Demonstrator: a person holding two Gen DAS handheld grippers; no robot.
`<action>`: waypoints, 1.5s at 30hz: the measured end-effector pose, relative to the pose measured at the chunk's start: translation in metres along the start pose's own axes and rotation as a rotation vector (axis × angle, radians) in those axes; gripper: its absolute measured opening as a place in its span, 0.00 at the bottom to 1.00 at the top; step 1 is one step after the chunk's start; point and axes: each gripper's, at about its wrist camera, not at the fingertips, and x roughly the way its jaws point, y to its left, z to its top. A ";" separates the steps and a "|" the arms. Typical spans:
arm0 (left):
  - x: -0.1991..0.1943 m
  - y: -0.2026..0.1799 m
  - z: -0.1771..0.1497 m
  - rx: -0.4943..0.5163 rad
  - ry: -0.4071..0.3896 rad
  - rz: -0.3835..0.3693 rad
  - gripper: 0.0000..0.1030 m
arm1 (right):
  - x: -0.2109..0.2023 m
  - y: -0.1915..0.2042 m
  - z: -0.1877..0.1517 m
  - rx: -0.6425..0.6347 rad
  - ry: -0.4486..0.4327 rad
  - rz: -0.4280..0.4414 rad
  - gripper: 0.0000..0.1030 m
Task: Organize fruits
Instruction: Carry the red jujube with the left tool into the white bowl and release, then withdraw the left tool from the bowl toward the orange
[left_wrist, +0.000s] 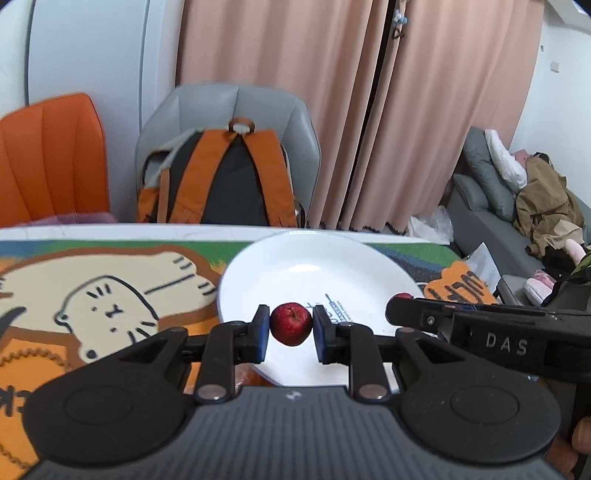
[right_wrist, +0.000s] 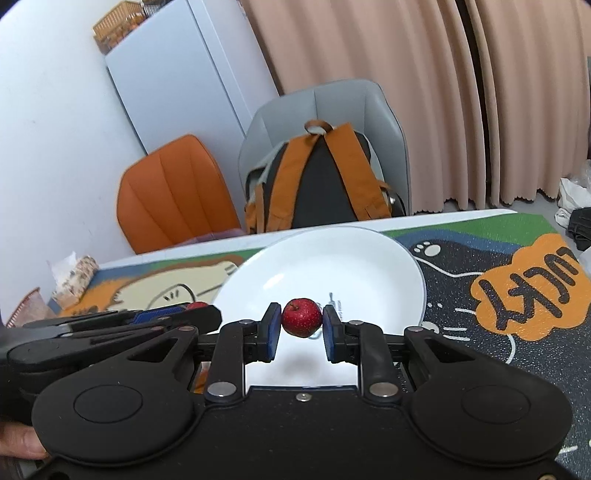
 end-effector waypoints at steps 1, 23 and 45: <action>0.006 0.000 0.000 0.003 0.008 0.001 0.22 | 0.002 -0.001 0.000 -0.001 0.006 -0.003 0.22; 0.022 0.008 0.001 -0.022 0.075 0.016 0.26 | 0.033 -0.013 -0.007 0.020 0.097 -0.029 0.22; -0.074 0.015 -0.023 -0.041 -0.025 0.065 0.81 | -0.051 0.009 -0.024 0.056 -0.004 -0.055 0.53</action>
